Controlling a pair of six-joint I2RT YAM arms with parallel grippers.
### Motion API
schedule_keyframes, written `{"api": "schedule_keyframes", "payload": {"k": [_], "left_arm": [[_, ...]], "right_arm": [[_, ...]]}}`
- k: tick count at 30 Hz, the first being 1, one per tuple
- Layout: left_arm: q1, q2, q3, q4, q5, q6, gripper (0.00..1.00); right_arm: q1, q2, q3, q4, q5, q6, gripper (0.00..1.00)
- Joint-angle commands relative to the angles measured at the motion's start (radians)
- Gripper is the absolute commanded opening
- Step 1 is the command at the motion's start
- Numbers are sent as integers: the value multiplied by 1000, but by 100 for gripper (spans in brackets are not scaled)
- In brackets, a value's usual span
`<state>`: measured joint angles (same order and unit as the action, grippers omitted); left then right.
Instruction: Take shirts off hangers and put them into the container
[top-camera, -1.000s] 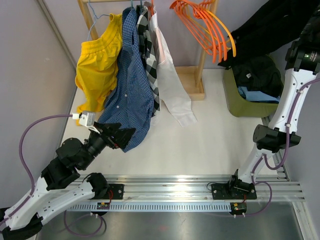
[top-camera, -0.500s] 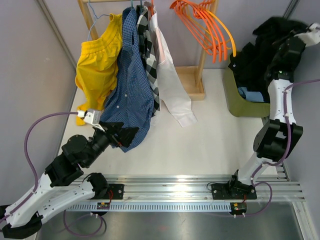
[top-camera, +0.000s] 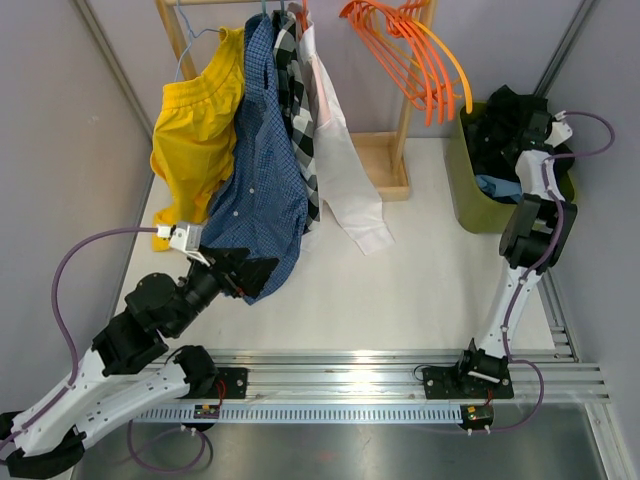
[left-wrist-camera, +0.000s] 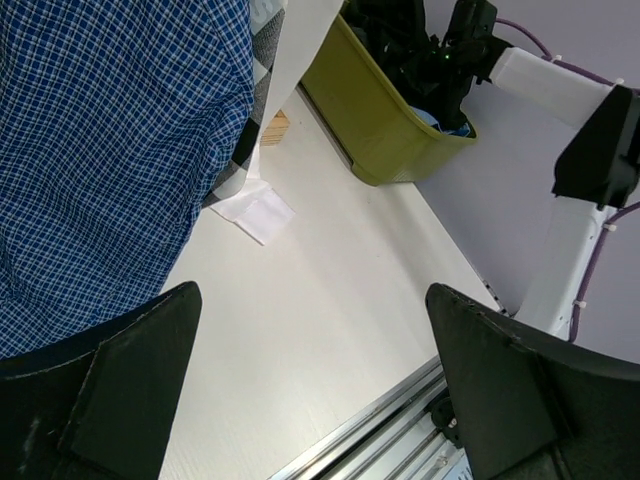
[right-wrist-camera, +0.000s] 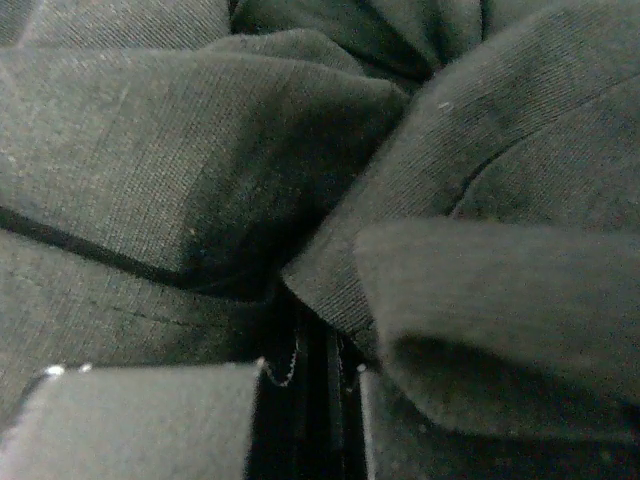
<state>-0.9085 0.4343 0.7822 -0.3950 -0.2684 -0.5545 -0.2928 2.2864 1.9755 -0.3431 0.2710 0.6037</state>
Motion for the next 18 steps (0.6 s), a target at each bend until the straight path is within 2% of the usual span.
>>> {"api": "schedule_keyframes", "payload": {"k": [1,7,8,9,10,11,12,13,14,16,18], "left_arm": [[2,-28,-15,28,-2,-27,99],[2,-52,-14,1,-18,-32,99],[2,-52,-9,-4,-23,-33,99],[2,-52,-9,-5,-23,-32,99],[2,-52,-5,-13,-29,-30,99],[2,-51,5,-19,-34,-30,99],[3,-49,9,-22,-37,-28,99],[2,-49,14,-33,-43,-24,99],[2,-51,18,-39,-48,-21,99],[2,-58,29,-47,-60,-10,99],[2,-66,35,-51,-68,-2,99]], "right_arm": [[7,151,118,-342,-117,13,0],[6,199,272,-424,-144,-28,0],[6,161,275,-418,-165,-41,4],[6,130,264,-406,-196,-45,15],[6,95,246,-364,-213,-44,38],[6,3,188,-331,-231,-45,47],[6,-46,153,-297,-254,-44,61],[6,-98,114,-213,-260,-42,99],[6,-199,39,-167,-266,-45,99],[10,-290,-19,-69,-256,-79,99],[14,-387,-59,-50,-221,-119,100]]}}
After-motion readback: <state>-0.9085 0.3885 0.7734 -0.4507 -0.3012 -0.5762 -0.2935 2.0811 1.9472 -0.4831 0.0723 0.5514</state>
